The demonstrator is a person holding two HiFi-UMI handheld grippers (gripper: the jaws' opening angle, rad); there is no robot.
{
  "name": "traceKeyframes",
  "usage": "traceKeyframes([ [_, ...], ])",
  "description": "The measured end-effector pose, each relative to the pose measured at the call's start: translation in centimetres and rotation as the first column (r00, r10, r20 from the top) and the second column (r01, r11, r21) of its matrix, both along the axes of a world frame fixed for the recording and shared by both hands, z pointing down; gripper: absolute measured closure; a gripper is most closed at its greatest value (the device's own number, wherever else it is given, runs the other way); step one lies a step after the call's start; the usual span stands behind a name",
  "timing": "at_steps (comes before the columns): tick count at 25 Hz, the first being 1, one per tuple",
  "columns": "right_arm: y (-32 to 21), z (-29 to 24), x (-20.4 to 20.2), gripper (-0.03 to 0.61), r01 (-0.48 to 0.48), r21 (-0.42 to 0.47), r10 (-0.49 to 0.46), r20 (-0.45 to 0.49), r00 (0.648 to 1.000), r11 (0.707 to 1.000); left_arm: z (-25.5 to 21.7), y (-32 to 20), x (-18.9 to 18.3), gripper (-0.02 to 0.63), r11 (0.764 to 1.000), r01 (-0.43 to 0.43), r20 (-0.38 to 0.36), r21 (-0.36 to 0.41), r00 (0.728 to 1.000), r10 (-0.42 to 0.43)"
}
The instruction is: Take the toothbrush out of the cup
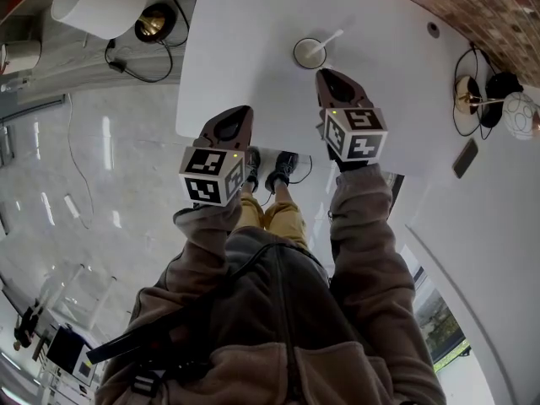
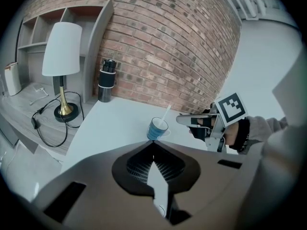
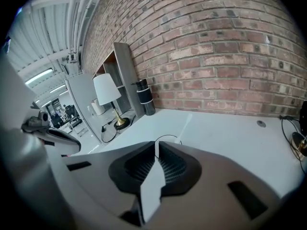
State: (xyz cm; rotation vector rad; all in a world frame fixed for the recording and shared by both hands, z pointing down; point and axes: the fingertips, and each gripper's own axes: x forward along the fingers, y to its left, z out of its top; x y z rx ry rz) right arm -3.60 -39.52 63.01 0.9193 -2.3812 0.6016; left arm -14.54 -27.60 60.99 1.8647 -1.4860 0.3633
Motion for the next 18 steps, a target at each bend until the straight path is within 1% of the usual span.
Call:
traceKeyframes([
  [2, -0.7, 0.7, 0.0, 0.551, -0.006, -0.007, 0.006, 0.003, 1.000, 1.000, 0.6, 0.4, -0.2, 0.609, 1.000, 0.004, -0.003, -0.012, 1.000, -0.004],
  [8, -3.3, 2.2, 0.2, 0.528, -0.035, -0.014, 0.035, 0.004, 0.999, 0.999, 1.9, 1.0, -0.8, 0.609, 0.999, 0.017, -0.007, -0.038, 1.000, -0.017],
  [13, -5.4, 2.8, 0.1, 0.515, -0.060, -0.010, 0.060, -0.002, 0.998, 0.998, 2.6, 1.1, -1.0, 0.609, 0.999, 0.015, -0.009, -0.051, 1.000, -0.016],
  [18, -6.5, 3.8, 0.0, 0.515, -0.079, -0.026, 0.079, 0.001, 0.997, 0.997, 3.0, 1.4, -0.9, 0.609, 0.998, 0.022, -0.020, -0.062, 1.000, -0.023],
])
